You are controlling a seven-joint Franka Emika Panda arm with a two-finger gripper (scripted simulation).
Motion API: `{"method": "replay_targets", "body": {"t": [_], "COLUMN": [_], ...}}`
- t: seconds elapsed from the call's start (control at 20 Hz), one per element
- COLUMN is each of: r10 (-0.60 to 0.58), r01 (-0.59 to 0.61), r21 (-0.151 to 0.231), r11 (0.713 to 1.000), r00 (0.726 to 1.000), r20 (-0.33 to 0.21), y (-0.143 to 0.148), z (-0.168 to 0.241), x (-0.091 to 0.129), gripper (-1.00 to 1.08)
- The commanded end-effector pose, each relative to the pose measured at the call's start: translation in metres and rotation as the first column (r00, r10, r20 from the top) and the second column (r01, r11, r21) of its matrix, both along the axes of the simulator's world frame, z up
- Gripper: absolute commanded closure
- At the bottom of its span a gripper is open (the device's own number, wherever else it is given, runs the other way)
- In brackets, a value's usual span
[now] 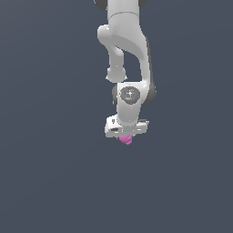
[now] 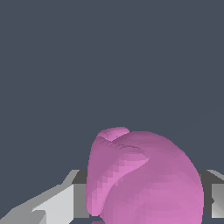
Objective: Pick up the object and move it to a goal position.
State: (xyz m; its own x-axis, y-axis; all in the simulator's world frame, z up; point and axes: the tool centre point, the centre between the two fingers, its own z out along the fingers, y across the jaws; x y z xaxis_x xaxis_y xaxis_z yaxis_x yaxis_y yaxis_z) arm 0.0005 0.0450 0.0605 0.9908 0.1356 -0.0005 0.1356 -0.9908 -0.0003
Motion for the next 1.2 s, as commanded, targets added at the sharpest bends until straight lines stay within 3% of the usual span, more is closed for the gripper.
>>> {"method": "replay_targets", "body": {"t": [0.0,0.7,1.15], "r10": [0.0,0.0,0.0], "r01": [0.0,0.0,0.0], "r21": [0.0,0.0,0.0], "r11": [1.0,1.0,1.0], "r00": [1.0,1.0,1.0], "r20": [0.001,0.001,0.001], "y": [-0.001,-0.015,-0.019], "z": [0.014,0.138,0.178], "x": [-0.001,-0.012,-0.013], "gripper": [1.08,1.08,1.08]}}
